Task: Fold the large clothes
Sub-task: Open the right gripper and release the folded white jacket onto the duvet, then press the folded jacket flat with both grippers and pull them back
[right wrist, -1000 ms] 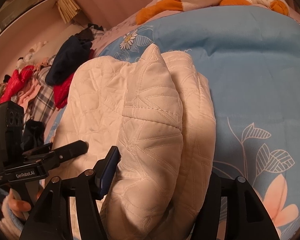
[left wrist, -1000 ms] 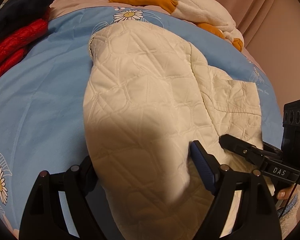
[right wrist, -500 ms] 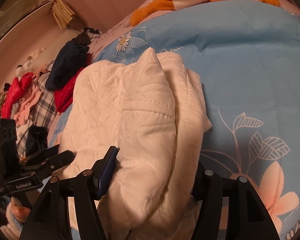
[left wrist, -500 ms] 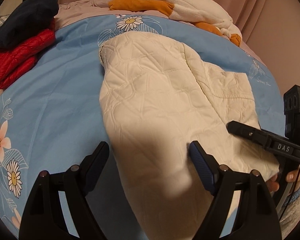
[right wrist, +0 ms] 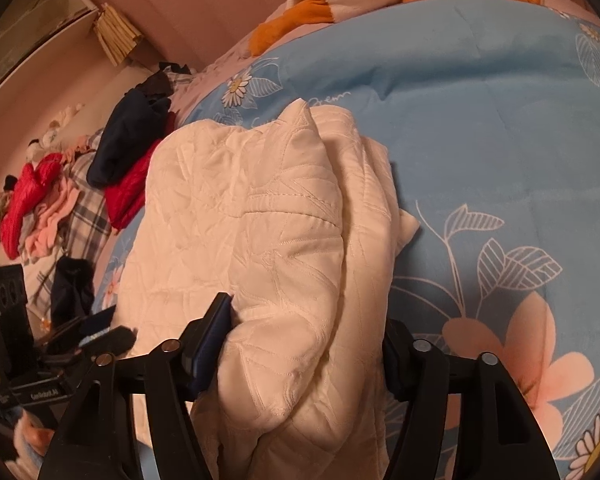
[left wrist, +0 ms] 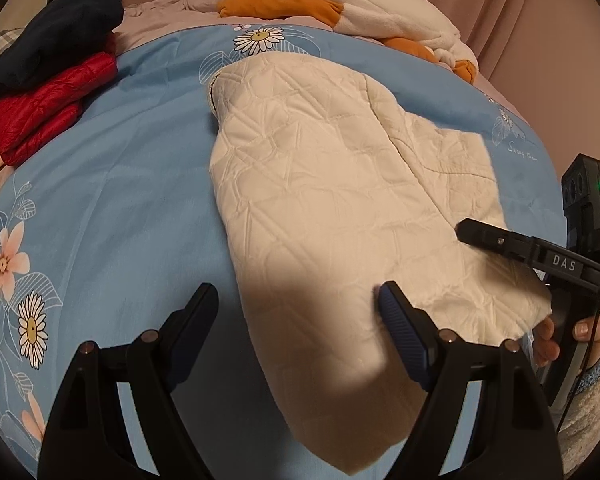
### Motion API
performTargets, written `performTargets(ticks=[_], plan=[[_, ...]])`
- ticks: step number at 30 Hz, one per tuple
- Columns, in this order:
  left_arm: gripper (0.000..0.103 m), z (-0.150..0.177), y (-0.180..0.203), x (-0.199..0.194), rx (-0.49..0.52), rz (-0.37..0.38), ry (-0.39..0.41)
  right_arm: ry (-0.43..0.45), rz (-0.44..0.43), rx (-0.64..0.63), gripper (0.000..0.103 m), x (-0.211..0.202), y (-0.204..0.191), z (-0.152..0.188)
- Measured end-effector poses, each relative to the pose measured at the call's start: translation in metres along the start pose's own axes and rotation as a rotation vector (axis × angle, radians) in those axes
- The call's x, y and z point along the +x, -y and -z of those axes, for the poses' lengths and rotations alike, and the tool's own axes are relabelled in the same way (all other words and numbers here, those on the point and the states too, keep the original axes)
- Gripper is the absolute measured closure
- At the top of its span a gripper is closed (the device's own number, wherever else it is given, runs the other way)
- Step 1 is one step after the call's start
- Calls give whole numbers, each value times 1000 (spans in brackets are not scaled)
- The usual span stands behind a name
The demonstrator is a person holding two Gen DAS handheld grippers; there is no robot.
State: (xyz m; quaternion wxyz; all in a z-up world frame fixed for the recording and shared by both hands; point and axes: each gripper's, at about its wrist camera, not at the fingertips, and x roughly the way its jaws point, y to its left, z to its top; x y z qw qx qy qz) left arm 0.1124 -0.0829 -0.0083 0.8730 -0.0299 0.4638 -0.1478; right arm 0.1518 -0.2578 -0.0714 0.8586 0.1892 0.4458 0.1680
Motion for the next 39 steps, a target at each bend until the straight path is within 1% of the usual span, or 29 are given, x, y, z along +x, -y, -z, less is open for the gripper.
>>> performTargets(ticks=[6,13,23,26,32,36,39], plan=[[20,4,2,-2,1,-7,-3,11,2,9,30,-12,7,7],[20,9,5,-6,10,-19,-7,13,10,14,30,-15,8,9],[20,16,7,-12,18,-32,-8,24,39,-1,30,-24,8,15],[20,18,7,-13,12,-32,-12,31,66,-22,30,-30,5,18],[20,24,11,-18,18,-35,-8,75,136,-86,30,-46,-4,26],[20,29,15,-23,34,-52,0,135,209,-140,30,-58,-15,28],[21,33,19,-30,51,-75,20,183,227,-198,30,-67,-27,29]])
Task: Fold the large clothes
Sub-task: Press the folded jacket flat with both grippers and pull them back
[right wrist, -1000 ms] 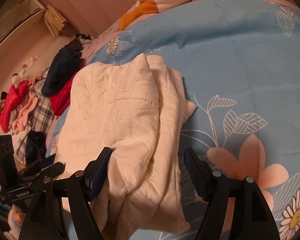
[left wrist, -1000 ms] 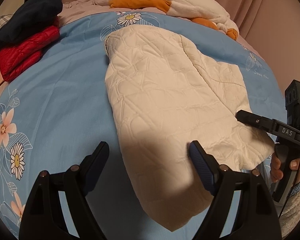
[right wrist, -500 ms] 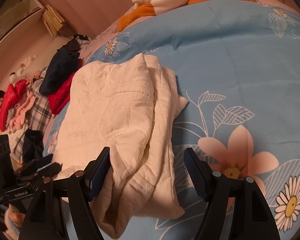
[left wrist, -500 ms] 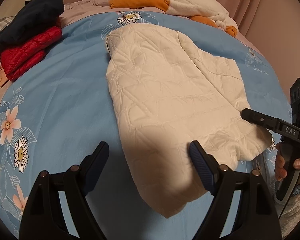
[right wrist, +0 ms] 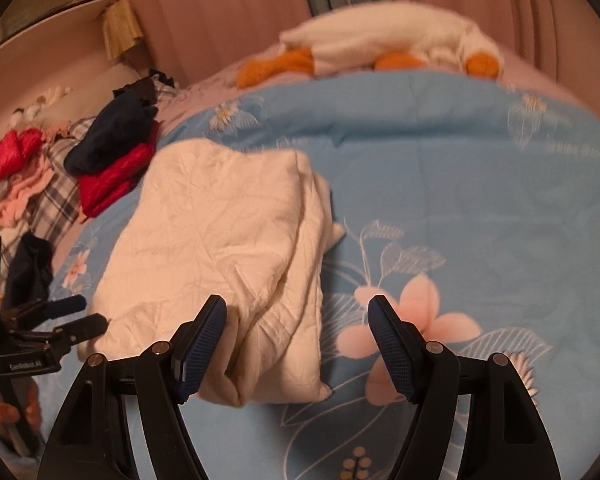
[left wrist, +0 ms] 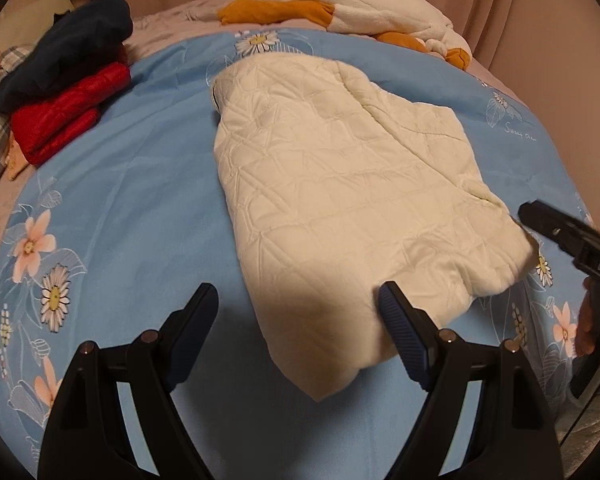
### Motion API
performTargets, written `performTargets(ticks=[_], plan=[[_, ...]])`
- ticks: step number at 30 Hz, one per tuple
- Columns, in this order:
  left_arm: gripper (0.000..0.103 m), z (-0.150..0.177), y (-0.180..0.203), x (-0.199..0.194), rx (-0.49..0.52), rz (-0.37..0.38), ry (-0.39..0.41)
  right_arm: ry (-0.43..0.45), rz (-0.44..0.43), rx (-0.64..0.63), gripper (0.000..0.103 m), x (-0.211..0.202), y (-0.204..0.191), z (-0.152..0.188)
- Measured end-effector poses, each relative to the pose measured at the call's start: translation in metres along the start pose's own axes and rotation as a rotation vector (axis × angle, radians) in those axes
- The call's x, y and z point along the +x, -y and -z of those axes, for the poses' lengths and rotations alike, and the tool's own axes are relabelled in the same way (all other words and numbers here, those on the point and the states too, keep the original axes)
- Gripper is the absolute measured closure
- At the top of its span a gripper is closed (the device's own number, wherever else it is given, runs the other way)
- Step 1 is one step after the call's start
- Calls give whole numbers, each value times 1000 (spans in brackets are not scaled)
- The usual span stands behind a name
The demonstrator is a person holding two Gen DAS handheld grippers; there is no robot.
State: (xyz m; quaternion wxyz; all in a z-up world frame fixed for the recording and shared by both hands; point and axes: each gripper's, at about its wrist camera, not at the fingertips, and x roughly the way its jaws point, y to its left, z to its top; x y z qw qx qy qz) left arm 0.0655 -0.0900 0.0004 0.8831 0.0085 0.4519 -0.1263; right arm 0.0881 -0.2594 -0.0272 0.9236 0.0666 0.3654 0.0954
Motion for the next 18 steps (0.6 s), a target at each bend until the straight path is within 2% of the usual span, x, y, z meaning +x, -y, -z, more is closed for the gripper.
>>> performTargets(ticks=[7,8,9,13,18], plan=[[22,5,9,-8,57,-36,48,117,-84,-59,30,-16,-20,-8],[22,5,9,-7,58,-32,47,127,-101,-64,33,-16,-23,-7],[22,4,8,-6,56,-31,45,123,-128,-76,35,-13,-27,-8],[23,5,12,-4,54,-22,40,70,-137,-125,54,7,-41,-2],[23,7,14,3,54,-9,23,-5,-113,-124,55,34,-43,9]])
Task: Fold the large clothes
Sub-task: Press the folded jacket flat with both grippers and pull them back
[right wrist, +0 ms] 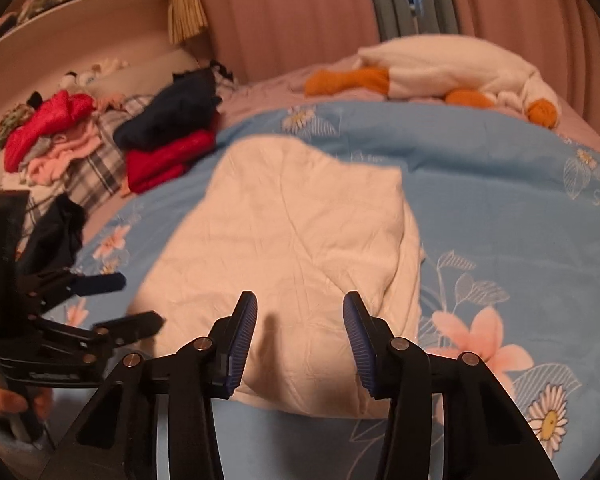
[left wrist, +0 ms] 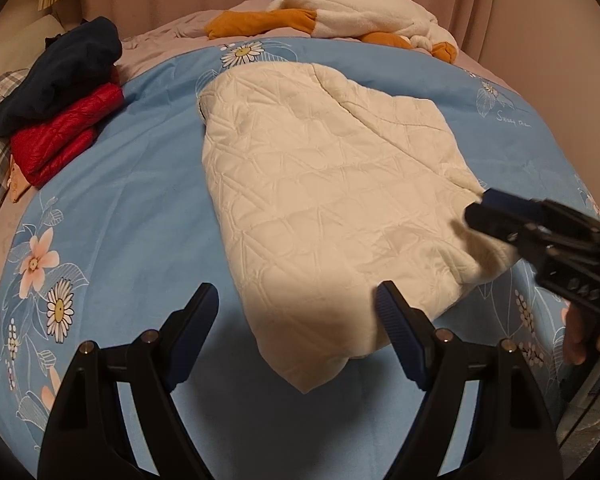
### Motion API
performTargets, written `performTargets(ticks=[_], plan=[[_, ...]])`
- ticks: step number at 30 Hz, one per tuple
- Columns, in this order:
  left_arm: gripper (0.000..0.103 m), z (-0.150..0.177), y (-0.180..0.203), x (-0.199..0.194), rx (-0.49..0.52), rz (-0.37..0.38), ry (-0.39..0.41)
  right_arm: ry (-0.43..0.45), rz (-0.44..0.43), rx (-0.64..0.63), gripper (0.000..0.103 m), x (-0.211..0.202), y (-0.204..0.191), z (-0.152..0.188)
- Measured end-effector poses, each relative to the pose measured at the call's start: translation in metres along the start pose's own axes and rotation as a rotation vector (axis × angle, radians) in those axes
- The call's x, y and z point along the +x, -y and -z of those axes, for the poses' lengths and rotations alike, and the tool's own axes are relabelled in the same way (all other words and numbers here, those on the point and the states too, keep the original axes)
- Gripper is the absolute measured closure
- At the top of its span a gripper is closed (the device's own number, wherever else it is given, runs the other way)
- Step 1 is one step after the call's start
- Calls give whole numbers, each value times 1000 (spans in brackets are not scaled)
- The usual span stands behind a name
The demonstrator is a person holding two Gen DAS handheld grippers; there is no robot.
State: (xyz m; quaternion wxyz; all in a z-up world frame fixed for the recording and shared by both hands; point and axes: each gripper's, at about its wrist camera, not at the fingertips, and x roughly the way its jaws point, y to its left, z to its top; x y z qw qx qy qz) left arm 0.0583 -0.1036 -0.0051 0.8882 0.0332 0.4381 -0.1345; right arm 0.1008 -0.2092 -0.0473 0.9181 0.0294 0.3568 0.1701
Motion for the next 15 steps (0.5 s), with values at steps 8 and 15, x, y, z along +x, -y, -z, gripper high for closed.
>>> performTargets(ticks=[8,15], plan=[[22,2,1,8,-11,19,-13,-75,27,-5,55,16,-1,14],[22,3,3,8,-12,17,-16,-75,24,3,55,15,1,17]])
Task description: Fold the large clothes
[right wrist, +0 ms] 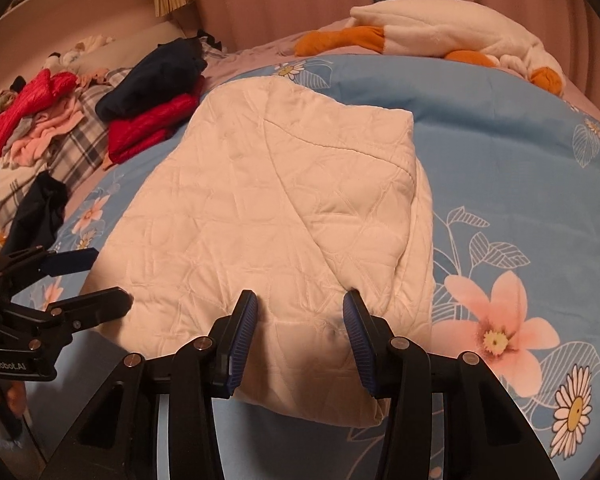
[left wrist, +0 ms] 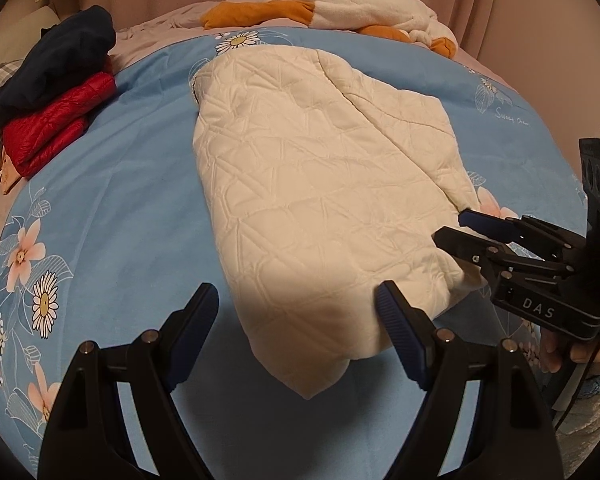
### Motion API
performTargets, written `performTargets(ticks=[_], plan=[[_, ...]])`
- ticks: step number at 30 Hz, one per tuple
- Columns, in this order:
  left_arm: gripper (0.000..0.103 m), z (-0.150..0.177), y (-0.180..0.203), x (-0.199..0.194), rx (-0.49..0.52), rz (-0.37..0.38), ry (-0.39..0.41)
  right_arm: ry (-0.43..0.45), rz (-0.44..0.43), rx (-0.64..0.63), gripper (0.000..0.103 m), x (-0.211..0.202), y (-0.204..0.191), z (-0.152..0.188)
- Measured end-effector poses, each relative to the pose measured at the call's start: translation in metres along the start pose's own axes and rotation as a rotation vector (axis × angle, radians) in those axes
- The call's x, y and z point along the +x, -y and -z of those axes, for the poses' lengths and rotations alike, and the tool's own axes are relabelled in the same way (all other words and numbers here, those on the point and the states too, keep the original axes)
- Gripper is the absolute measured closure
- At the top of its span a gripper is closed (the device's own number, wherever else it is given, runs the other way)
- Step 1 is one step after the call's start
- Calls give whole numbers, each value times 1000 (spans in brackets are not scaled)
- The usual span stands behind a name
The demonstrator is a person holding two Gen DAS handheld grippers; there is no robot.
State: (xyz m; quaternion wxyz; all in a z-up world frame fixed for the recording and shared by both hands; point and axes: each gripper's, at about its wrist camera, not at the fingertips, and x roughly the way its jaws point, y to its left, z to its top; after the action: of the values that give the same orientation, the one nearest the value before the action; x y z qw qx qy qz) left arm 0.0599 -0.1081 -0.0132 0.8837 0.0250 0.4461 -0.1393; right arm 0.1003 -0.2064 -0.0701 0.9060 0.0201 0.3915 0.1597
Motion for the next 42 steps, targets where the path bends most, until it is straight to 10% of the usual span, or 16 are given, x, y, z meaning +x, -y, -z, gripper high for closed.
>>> performTargets(ticks=[31,42], plan=[[21,33,20,-55,-49,10,-31,-45,21,100,53,-57,-3,23],[1,50,28,-106,-64,-53,-4,6,53,83,18,-108,-34,30]])
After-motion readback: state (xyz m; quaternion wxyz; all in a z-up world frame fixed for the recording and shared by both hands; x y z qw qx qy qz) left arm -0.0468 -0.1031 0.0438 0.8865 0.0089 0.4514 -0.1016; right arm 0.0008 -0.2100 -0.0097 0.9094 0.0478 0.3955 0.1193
